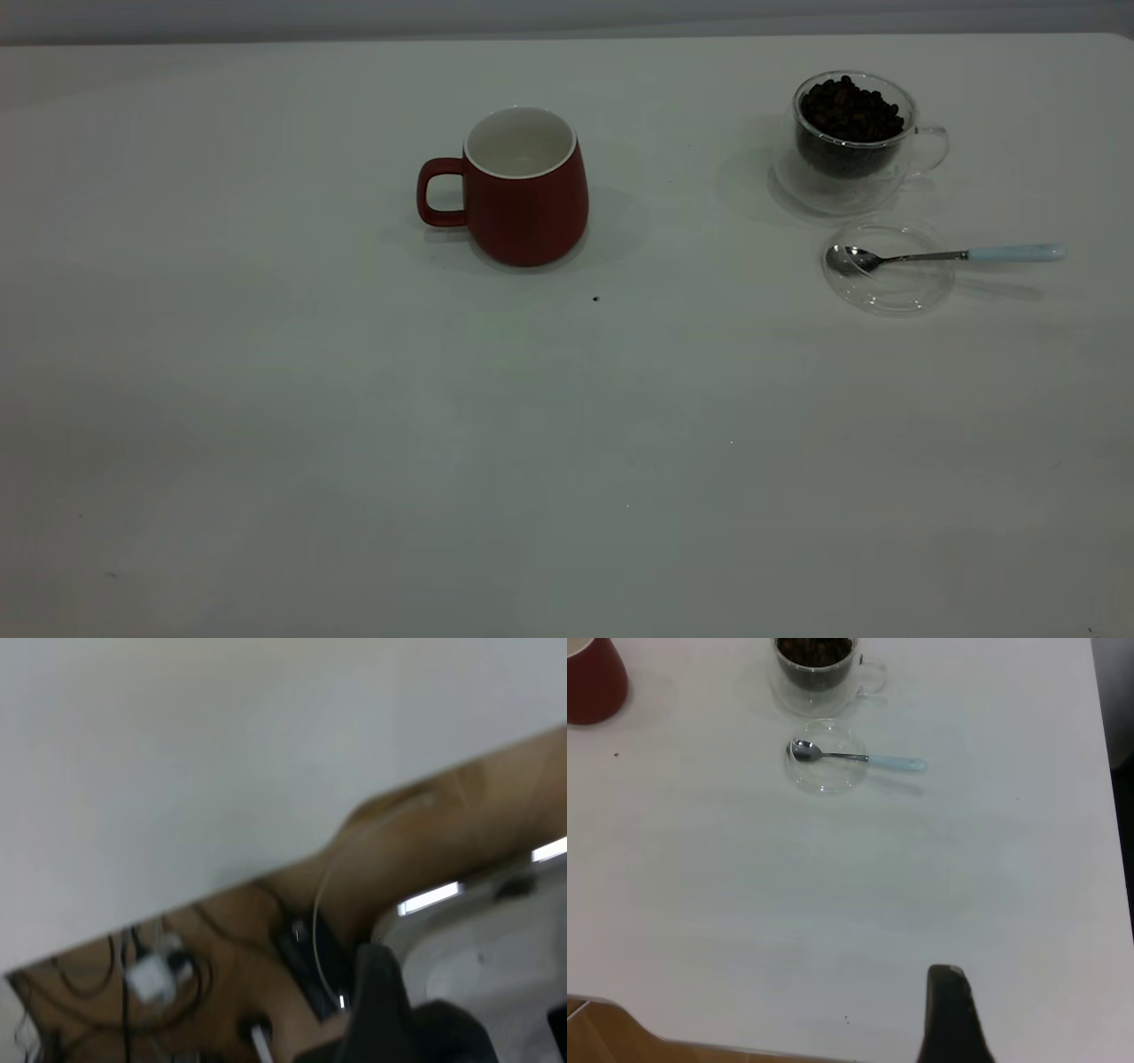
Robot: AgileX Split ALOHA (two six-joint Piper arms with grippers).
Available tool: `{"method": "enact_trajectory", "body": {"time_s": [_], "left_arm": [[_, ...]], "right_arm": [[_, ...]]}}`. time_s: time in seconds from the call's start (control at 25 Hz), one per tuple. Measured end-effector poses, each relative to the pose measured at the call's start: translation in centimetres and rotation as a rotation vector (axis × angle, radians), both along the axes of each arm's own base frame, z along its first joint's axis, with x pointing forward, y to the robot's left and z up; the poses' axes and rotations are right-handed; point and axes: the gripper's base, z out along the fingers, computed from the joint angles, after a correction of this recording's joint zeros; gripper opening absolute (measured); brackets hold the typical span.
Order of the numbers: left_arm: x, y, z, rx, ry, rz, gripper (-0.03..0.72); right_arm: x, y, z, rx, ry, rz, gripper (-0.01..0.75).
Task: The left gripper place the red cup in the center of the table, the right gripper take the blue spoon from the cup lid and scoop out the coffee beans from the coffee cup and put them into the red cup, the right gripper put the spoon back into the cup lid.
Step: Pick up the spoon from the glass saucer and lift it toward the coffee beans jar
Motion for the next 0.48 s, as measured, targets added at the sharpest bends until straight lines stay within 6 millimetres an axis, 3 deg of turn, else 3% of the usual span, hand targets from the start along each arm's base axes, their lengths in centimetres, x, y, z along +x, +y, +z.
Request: {"method": "enact_trajectory", "body": {"time_s": [0.48], "left_arm": [[-4.7, 1.6, 0.8, -0.103, -0.341, 0.087, 0.587]], "right_arm": [[0.0, 0.0, 0.0, 0.0, 0.0, 0.0, 0.531]]}}
